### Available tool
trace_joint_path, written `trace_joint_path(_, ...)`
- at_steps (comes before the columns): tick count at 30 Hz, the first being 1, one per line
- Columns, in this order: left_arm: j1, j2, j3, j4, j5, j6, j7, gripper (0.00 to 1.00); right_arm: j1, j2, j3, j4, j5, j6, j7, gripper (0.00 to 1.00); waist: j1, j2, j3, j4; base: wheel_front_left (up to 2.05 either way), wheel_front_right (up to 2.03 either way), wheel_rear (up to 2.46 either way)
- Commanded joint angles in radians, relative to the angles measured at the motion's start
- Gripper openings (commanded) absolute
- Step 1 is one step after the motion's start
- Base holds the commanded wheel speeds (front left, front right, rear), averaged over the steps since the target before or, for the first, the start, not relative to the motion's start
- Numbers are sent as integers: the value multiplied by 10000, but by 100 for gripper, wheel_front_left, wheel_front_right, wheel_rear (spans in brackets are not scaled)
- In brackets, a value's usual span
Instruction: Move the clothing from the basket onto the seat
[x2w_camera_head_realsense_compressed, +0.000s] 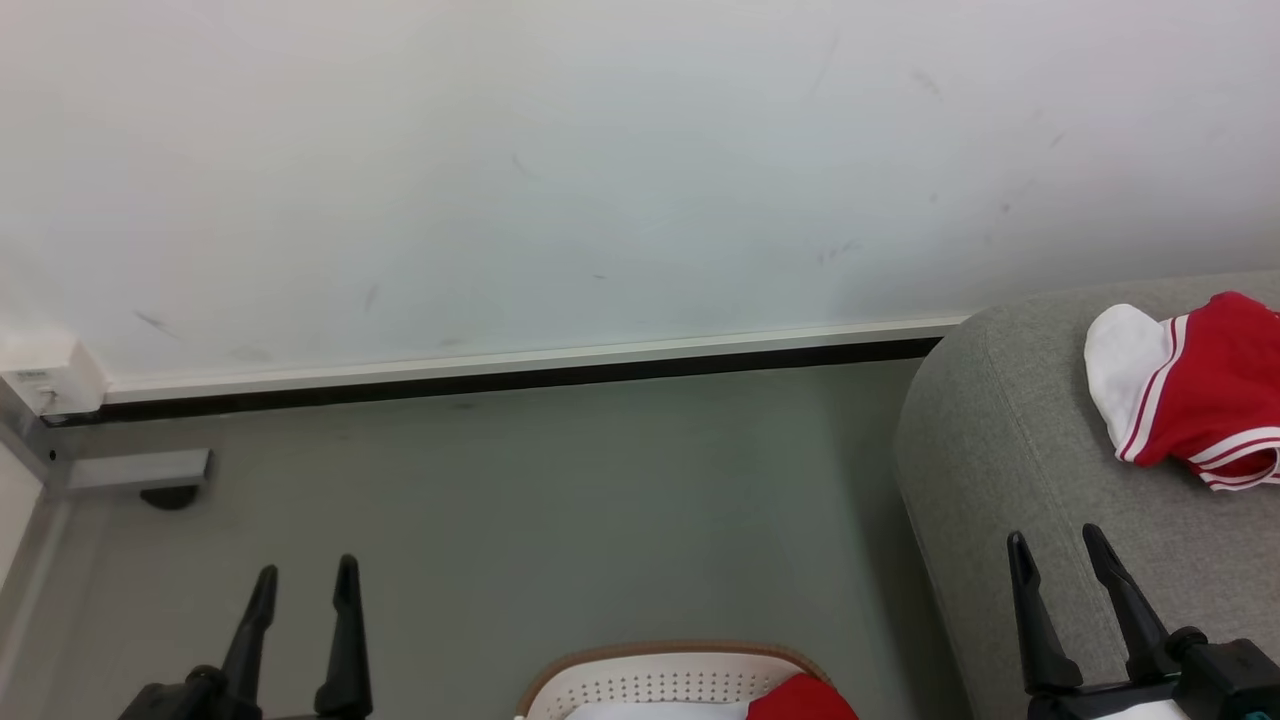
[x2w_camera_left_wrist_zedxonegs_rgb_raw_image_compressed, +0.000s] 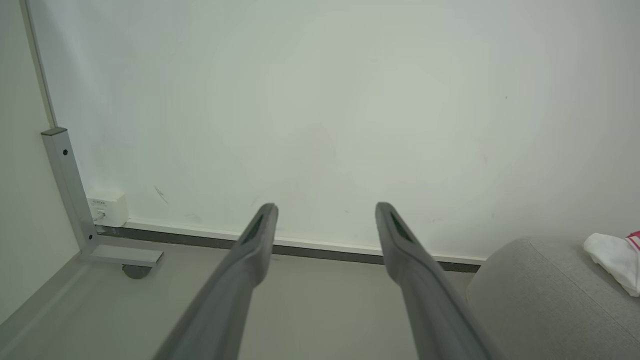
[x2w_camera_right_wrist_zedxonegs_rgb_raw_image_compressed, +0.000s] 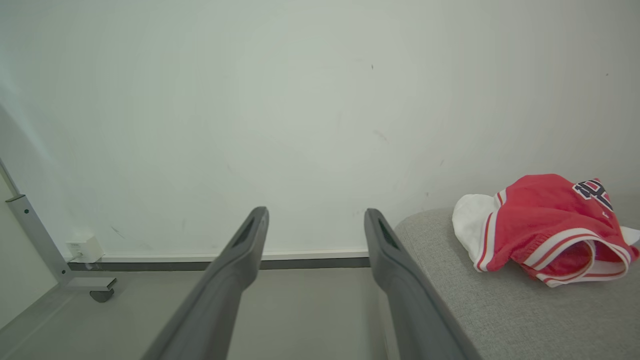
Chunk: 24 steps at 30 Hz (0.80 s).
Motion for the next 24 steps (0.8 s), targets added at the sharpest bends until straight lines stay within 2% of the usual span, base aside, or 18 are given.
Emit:
trace_joint_path(1,-8,-50,95,64,87,-85,-7,100,-117,9,-41,52,-2,-22,-36,100,-1,0,6,3,0,0,0)
trace_joint_path(15,-66,-394,444,183,518,-543,-7,100,-203,-45,69,105,36,-22,-79,100,-1,0,6,29,0,0,0)
trace_joint_path(24,-171,-463,459,219,645,-676,-8,100,-258,-177,14,136,92,-22,-86,100,-1,0,77,-59,0,0,0)
